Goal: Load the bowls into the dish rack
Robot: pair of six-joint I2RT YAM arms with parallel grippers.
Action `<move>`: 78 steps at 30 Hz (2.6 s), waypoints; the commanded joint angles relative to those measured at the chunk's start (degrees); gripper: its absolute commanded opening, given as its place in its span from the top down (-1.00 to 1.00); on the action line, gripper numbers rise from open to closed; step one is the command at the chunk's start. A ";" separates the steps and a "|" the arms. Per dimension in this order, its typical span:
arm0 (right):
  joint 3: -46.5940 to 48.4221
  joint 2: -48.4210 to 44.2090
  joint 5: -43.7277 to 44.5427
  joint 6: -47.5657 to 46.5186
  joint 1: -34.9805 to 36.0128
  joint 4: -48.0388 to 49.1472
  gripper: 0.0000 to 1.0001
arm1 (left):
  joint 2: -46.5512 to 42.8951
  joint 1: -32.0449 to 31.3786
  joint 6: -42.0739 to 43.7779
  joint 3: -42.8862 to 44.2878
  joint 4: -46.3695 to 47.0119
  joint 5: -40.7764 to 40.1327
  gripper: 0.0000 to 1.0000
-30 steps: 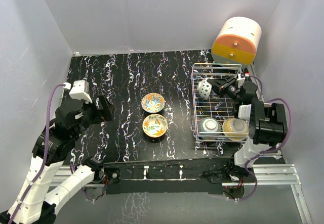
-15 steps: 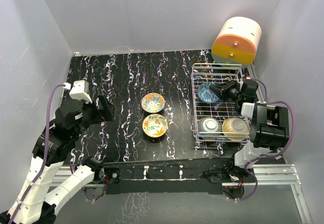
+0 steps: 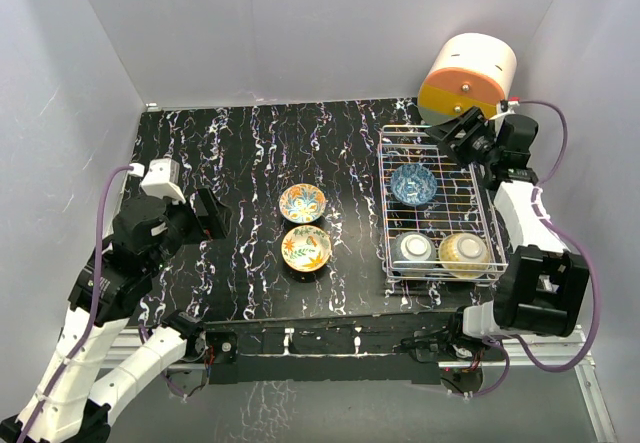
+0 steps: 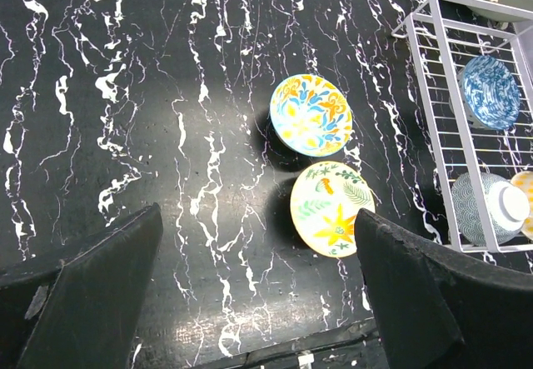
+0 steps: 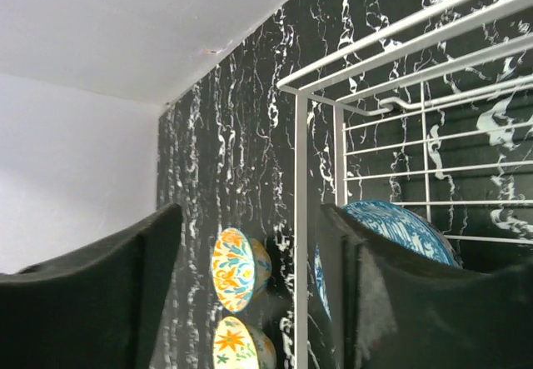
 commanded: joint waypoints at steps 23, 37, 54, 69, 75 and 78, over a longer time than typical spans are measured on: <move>21.00 5.60 45.86 -23.23 28.46 -38.51 -0.87 | -0.97 -0.22 3.67 -0.69 2.53 1.76 -0.94; 21.92 13.04 52.48 -15.84 29.50 -38.15 -0.54 | -1.03 -0.22 8.69 0.27 0.98 1.51 -0.94; 22.18 18.91 54.63 -12.25 29.50 -35.61 -0.22 | -1.11 -0.21 11.54 2.02 -0.73 0.80 -0.94; 18.33 18.64 51.84 -11.06 29.50 -30.23 0.84 | -0.42 -0.22 11.73 2.04 -1.32 0.27 -0.94; 12.06 10.41 47.29 -9.70 29.42 -21.14 0.84 | 0.22 -0.22 11.47 1.95 -1.14 0.42 -0.94; 8.75 5.76 44.36 -8.02 29.26 -14.58 0.84 | 0.49 -0.21 11.26 2.09 -1.21 0.29 -0.94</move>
